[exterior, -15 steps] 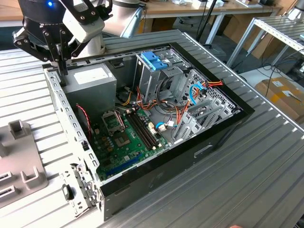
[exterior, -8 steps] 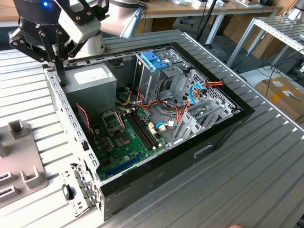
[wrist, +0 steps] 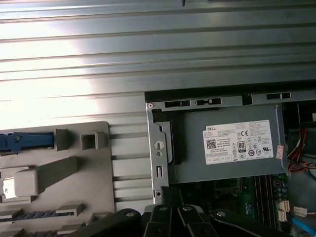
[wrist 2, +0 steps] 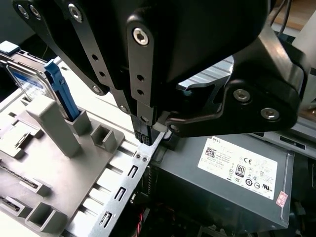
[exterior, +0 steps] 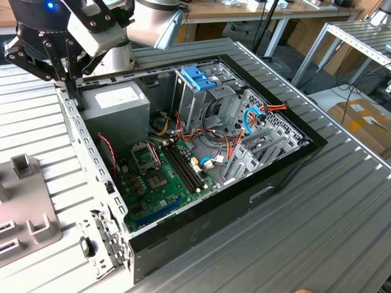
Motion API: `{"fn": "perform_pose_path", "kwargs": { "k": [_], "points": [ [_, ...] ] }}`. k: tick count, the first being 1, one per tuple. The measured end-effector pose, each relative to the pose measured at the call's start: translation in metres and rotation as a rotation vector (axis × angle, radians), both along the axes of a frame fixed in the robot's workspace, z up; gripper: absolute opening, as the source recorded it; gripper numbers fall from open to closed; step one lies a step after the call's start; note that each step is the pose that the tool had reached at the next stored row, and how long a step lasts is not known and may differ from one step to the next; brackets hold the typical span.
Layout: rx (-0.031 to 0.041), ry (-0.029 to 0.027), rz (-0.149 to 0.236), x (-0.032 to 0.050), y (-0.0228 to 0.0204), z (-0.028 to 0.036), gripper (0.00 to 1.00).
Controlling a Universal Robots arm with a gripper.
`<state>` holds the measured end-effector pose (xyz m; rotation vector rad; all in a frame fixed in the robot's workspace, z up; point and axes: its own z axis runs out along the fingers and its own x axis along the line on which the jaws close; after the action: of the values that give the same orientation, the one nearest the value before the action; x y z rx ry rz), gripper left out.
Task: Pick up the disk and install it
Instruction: 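Reach for the disk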
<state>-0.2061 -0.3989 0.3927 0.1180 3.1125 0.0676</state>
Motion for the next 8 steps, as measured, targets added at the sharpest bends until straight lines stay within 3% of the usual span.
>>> {"fn": "perform_pose_path", "kwargs": {
  "k": [8],
  "points": [
    [0.0000, 0.0000, 0.000, -0.0079, 0.0000, -0.0001, 0.11]
  ]
}}
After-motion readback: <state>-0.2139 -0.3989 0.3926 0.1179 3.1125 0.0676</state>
